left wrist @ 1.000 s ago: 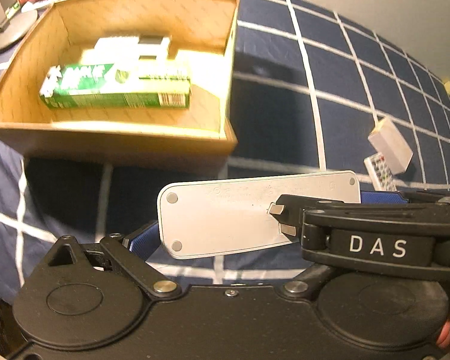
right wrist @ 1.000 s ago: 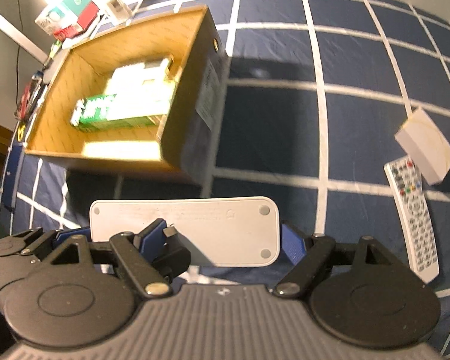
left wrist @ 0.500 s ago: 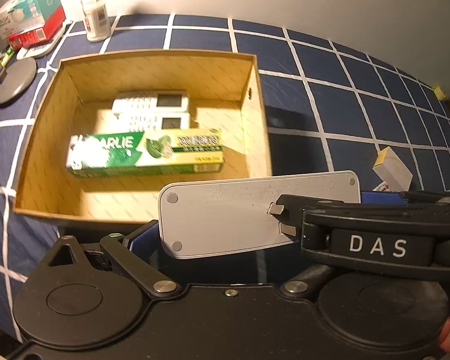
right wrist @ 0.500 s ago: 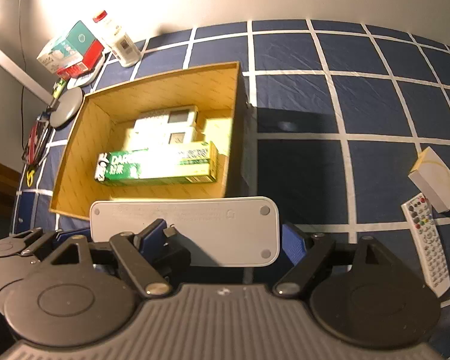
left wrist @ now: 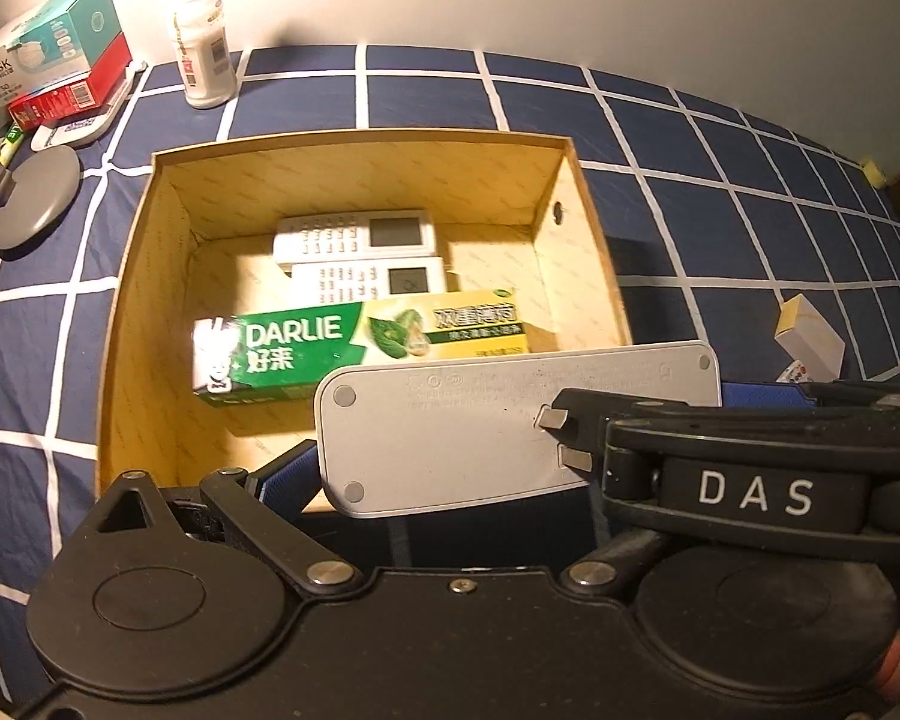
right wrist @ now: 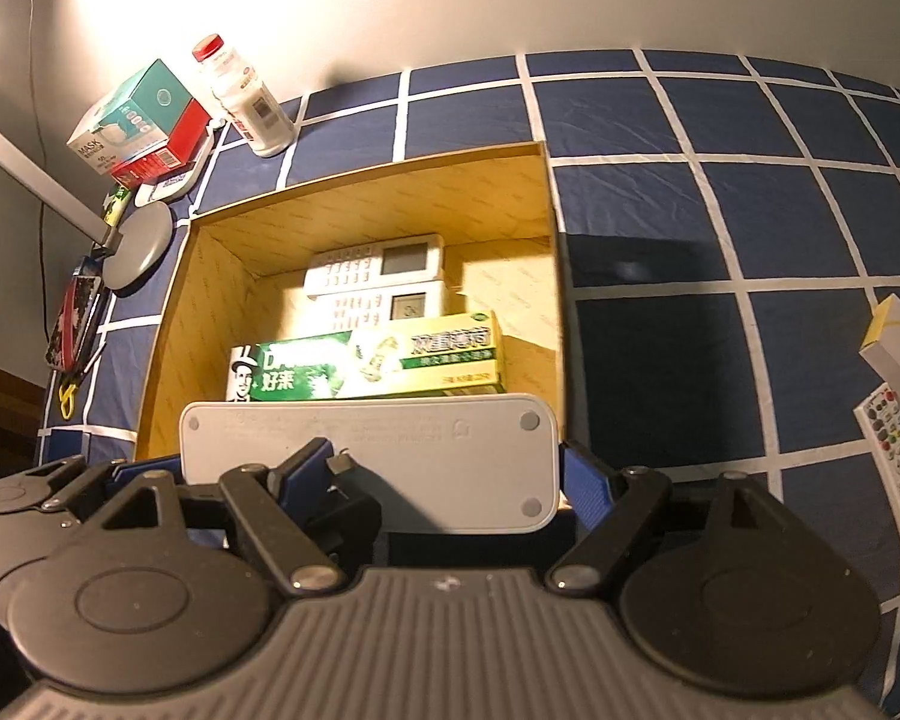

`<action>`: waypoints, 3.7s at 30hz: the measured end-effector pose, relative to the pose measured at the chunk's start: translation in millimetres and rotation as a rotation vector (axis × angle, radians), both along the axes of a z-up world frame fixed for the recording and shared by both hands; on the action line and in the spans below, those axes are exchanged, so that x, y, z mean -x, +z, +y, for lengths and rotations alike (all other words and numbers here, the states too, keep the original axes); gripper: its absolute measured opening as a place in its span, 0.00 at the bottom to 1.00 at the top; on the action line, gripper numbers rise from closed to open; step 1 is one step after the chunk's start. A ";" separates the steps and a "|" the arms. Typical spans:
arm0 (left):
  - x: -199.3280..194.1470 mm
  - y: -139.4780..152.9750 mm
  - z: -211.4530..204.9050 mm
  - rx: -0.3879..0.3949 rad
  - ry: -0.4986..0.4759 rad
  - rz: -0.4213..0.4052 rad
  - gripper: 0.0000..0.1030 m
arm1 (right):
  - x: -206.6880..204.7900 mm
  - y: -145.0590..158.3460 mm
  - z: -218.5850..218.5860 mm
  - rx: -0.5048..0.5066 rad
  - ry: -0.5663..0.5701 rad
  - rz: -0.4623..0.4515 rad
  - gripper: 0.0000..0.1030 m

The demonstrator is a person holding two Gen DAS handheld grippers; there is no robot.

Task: Organize objects
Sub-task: 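Lift the flat white plate with the right gripper and carry it over the box, then lower the plate into the box beside the remotes and open the right gripper, then move the empty right gripper toward the large white TV remote on the sheet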

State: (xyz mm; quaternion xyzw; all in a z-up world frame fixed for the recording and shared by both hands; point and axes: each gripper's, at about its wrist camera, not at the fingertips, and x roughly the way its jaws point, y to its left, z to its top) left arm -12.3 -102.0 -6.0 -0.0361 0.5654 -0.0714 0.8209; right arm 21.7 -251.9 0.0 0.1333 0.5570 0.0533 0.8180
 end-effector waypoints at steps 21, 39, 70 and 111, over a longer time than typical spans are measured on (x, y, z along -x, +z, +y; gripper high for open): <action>-89.7 -25.7 70.0 0.014 0.044 0.014 0.94 | -102.6 -23.5 60.1 0.015 0.050 0.011 0.78; -179.9 -97.7 83.8 0.019 0.002 0.132 0.93 | -192.1 -100.5 59.9 0.007 0.006 0.134 0.78; -194.5 -106.0 96.3 0.040 0.050 0.152 0.95 | -211.1 -117.2 54.9 0.019 -0.038 0.148 0.80; -54.4 -2.1 26.5 -0.015 -0.008 -0.036 1.00 | -51.6 -7.4 -15.5 0.020 -0.159 -0.052 1.00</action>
